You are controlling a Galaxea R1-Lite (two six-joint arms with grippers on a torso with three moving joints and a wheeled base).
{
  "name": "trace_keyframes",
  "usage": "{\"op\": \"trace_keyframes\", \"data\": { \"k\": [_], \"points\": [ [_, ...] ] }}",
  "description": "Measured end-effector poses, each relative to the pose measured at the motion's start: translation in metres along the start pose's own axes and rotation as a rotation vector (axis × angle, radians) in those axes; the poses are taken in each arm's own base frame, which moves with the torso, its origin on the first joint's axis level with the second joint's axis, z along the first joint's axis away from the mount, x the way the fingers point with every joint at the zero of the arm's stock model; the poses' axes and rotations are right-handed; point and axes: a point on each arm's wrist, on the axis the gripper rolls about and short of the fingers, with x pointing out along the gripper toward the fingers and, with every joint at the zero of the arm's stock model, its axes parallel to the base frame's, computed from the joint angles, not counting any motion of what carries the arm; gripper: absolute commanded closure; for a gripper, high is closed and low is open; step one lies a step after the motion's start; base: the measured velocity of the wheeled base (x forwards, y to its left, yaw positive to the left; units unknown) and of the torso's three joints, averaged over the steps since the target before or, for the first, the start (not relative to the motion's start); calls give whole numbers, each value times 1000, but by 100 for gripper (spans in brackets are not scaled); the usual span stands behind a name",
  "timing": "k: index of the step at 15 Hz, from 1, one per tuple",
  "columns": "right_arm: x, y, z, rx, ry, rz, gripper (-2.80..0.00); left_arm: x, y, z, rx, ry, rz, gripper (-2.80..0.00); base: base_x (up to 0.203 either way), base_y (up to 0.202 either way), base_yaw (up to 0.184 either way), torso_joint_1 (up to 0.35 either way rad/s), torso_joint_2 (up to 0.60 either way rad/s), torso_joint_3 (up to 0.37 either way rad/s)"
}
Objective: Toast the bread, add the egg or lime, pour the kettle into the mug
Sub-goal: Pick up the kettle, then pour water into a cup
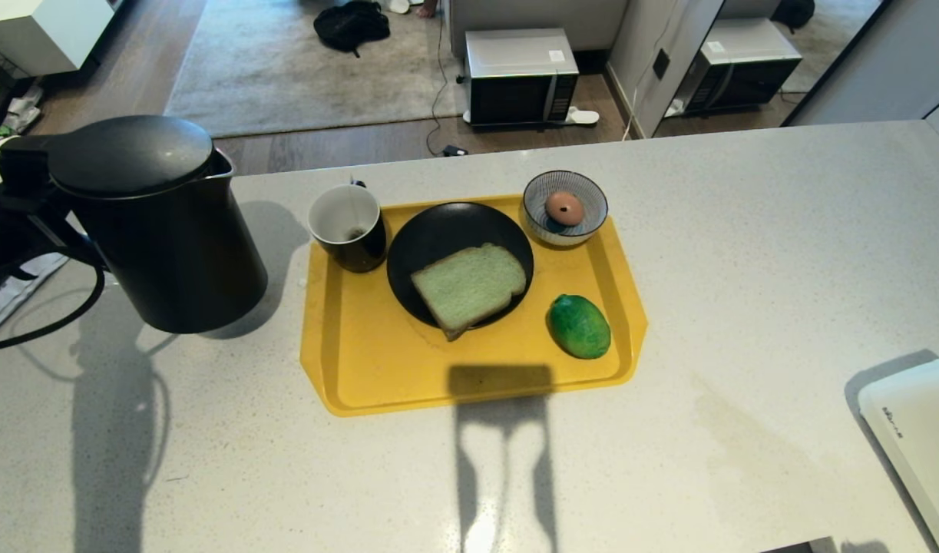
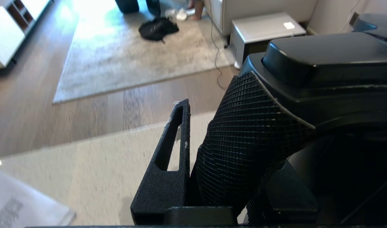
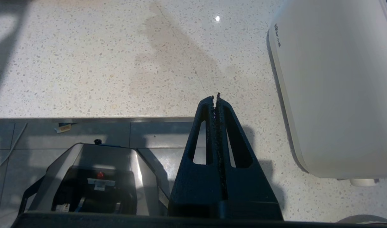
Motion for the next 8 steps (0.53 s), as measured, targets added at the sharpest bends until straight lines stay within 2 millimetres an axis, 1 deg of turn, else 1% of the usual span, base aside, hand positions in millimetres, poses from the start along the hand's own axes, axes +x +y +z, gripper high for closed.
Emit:
{"op": "trace_keyframes", "data": {
  "k": [8],
  "points": [
    [0, 0, 0, 0, 1, 0, 0, 17, 5, 46, 66, -157, 27, 0, 0, 0, 0, 0, 0, 0]
  ]
}}
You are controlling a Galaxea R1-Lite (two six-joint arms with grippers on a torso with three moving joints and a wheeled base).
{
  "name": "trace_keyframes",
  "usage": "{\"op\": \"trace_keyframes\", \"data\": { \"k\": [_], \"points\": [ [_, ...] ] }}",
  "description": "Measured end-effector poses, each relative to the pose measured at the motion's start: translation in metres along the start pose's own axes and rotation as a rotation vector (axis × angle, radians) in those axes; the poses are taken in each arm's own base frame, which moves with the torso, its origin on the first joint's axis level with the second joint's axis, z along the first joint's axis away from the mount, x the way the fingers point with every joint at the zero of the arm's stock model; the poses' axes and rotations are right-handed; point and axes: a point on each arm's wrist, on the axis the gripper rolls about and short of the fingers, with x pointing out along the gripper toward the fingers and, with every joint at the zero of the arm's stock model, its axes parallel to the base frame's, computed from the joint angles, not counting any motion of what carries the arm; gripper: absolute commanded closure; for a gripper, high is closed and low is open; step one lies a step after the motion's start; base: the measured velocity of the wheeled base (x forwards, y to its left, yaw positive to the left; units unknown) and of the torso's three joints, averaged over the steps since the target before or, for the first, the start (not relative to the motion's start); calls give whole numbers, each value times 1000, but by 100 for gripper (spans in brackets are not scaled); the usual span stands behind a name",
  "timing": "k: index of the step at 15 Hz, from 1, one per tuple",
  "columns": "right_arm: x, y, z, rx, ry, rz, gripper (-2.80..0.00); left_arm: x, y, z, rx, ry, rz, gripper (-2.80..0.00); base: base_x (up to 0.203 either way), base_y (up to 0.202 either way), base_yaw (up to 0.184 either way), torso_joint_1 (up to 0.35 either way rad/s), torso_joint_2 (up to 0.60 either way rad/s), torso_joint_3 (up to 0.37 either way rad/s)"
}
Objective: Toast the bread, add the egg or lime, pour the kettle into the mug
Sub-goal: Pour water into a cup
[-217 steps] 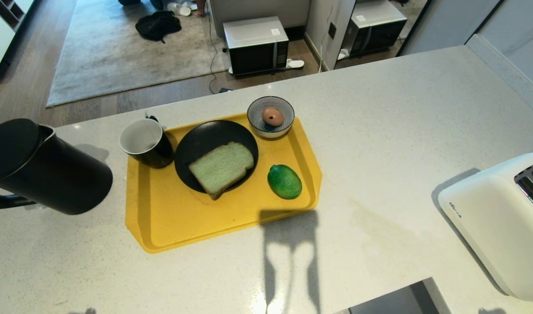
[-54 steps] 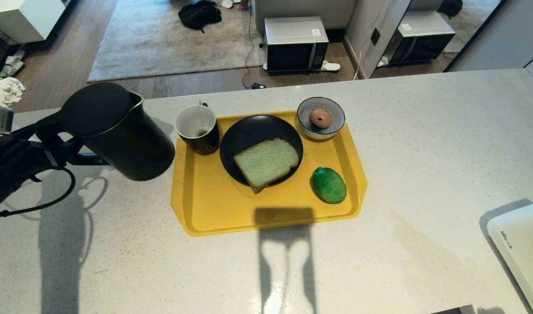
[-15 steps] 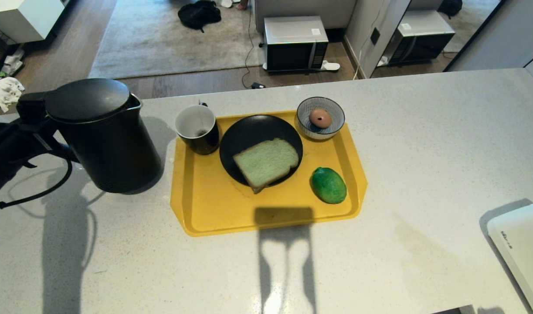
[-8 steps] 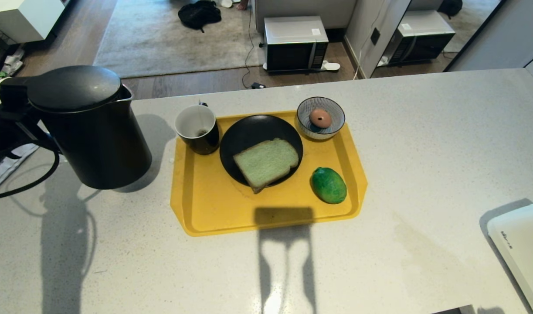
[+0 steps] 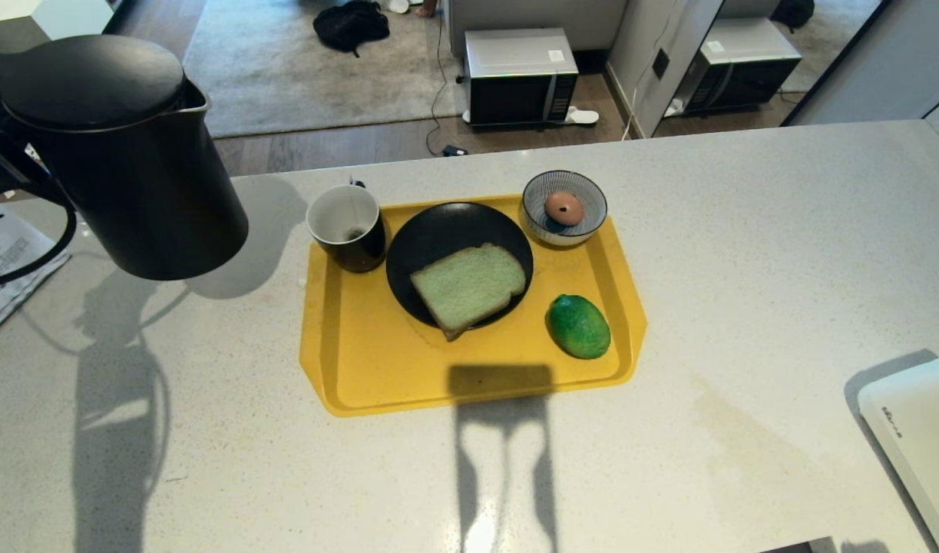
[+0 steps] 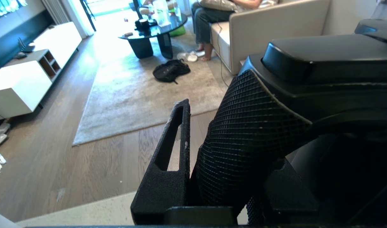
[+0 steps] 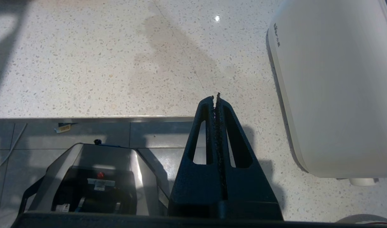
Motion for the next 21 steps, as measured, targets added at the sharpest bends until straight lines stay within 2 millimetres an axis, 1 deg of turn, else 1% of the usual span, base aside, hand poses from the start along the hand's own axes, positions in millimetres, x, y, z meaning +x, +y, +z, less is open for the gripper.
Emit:
{"op": "trace_keyframes", "data": {
  "k": [4, 7, 14, 21],
  "points": [
    [0, 0, 0, 0, 0, 0, 0, 2, 0, 17, -16, -23, 41, 0, 0, 0, 0, 0, 0, 0],
    [0, 0, 0, 1, 0, 0, 0, 1, 0, 25, -12, -44, 58, 0, 0, 0, 0, 0, 0, 0],
    [0, 0, 0, 1, 0, -1, 0, 11, 4, 38, -11, -56, 104, 0, 0, 0, 0, 0, 0, 0],
    [0, 0, 0, 0, 0, -1, 0, 12, 5, 42, -6, -66, 105, 0, 0, 0, 0, 0, 0, 0]
  ]
}}
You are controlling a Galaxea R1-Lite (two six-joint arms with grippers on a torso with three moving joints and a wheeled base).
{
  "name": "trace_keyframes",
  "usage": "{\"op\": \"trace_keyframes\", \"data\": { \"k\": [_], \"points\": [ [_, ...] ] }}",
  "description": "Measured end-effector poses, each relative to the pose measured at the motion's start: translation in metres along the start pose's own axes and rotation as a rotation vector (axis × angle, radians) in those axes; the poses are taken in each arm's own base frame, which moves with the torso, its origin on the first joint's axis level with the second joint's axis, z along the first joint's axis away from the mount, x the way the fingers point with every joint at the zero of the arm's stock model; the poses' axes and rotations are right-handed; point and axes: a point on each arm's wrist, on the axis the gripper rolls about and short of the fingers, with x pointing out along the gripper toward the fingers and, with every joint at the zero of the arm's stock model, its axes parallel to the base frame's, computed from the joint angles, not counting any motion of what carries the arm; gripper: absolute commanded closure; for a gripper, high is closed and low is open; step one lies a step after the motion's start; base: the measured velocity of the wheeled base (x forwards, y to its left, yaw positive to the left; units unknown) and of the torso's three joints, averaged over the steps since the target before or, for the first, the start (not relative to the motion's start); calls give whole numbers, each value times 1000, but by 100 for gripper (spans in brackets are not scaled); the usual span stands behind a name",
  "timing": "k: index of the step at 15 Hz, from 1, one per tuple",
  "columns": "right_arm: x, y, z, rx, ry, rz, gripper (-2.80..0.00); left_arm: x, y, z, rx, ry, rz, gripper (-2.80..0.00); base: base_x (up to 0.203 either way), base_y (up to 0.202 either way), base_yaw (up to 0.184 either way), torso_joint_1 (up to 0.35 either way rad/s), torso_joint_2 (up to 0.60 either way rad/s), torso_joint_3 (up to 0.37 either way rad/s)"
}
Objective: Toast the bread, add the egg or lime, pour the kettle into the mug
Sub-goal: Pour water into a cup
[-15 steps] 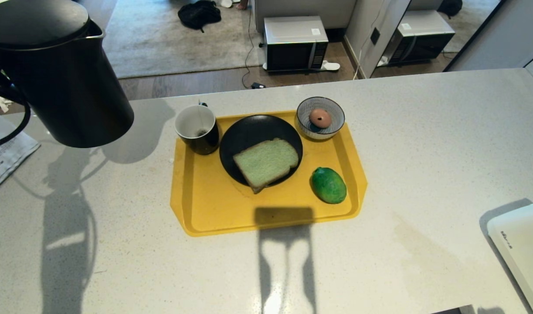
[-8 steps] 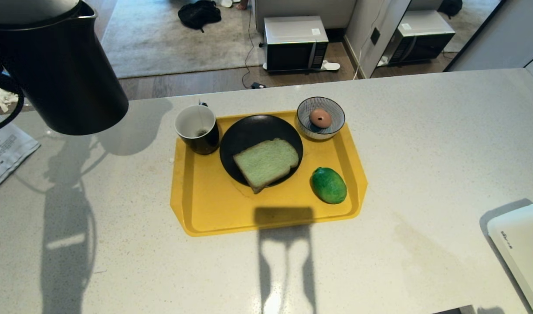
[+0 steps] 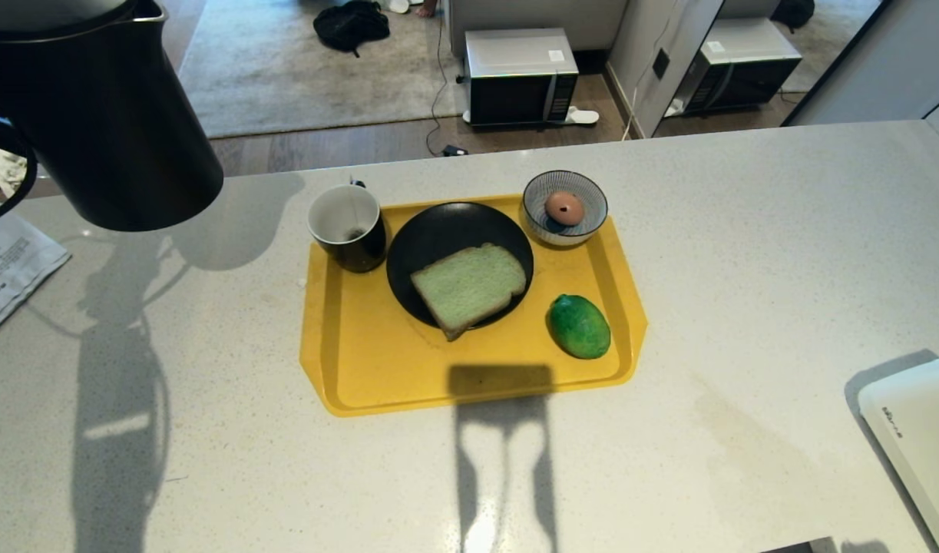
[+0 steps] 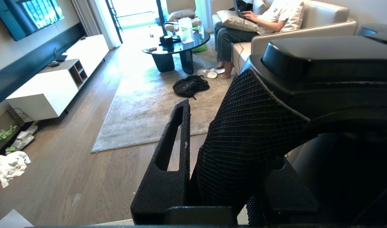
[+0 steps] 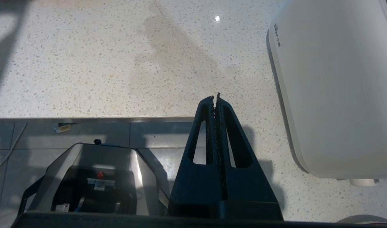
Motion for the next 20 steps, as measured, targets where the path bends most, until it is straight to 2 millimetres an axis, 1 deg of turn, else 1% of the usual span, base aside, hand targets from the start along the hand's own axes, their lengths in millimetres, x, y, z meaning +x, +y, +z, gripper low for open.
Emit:
{"op": "trace_keyframes", "data": {
  "k": [3, 7, 18, 20],
  "points": [
    [0, 0, 0, -8, -1, 6, 0, 1, 0, 0, -5, 12, 3, 0, 0, 0, 0, 23, -54, -21],
    [0, 0, 0, -9, -1, 6, 0, 6, 1, 6, 3, -10, 4, 0, 0, 0, 0, 55, -123, -51],
    [0, 0, 0, -8, -2, 6, 0, 8, 1, 7, 0, 6, -4, 0, 0, 0, 0, 62, -112, -51],
    [0, 0, 0, -8, -2, 6, 0, 10, 2, 12, 7, -14, -6, 0, 0, 0, 0, 60, -114, -48]
  ]
}}
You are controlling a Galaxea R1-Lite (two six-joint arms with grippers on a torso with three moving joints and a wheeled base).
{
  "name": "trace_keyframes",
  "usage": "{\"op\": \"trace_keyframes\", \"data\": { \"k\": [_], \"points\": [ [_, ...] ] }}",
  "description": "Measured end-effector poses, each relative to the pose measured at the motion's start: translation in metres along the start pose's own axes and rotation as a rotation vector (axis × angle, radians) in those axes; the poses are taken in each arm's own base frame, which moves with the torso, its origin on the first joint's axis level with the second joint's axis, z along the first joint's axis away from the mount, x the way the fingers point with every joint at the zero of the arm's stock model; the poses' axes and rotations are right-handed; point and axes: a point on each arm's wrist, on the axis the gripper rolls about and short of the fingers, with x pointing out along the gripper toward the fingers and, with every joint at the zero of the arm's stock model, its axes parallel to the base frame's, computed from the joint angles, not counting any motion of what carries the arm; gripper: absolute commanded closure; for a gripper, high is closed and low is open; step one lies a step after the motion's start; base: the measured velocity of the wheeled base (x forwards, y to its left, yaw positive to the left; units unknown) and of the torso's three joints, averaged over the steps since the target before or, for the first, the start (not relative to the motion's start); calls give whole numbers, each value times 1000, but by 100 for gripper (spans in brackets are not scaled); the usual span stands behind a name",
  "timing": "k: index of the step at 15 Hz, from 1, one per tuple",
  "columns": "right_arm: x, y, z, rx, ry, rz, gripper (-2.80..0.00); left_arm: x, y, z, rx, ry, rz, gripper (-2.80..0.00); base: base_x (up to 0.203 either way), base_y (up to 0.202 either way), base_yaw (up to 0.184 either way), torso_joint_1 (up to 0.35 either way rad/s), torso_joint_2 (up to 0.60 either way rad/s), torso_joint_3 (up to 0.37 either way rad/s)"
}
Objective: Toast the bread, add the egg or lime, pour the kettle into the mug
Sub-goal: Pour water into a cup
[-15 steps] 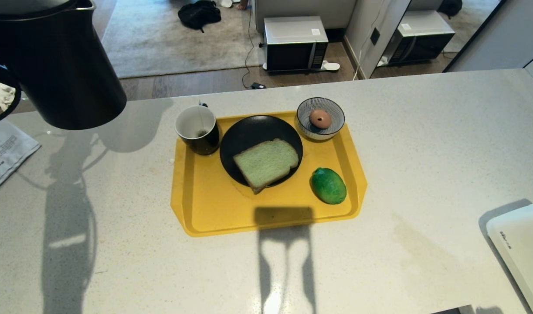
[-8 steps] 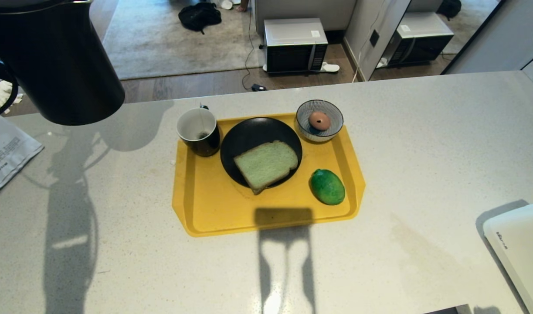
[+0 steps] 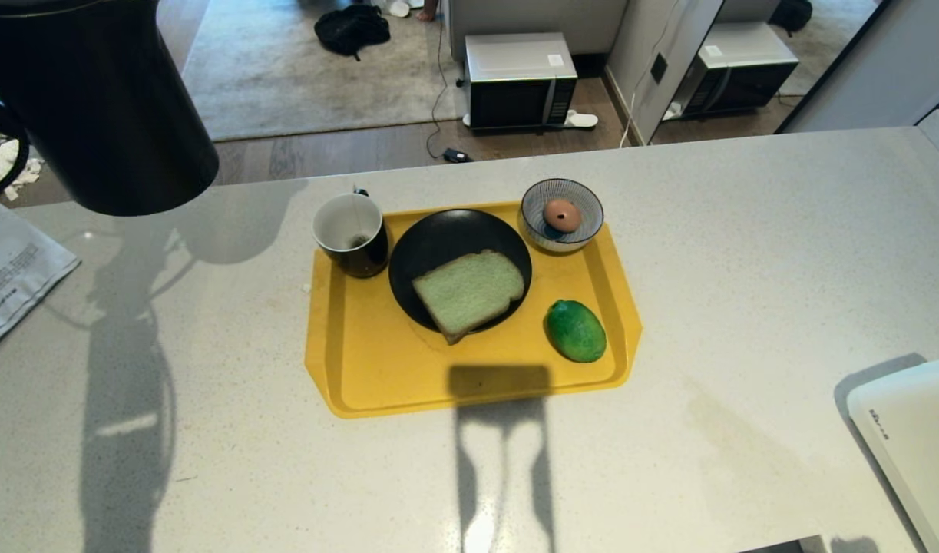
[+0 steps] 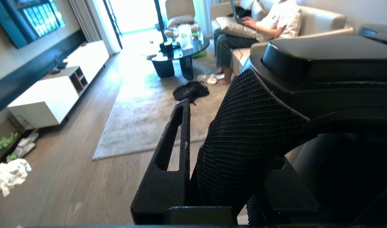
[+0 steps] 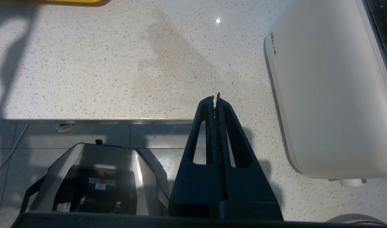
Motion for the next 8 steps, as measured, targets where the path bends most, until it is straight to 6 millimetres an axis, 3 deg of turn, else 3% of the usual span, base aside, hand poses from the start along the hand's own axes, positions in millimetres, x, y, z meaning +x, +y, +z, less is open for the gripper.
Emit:
{"op": "trace_keyframes", "data": {
  "k": [8],
  "points": [
    [0, 0, 0, -1, 1, 0, 0, 4, 1, 3, -4, 21, -3, 0, 0, 0, 0, 67, -122, -55]
  ]
}}
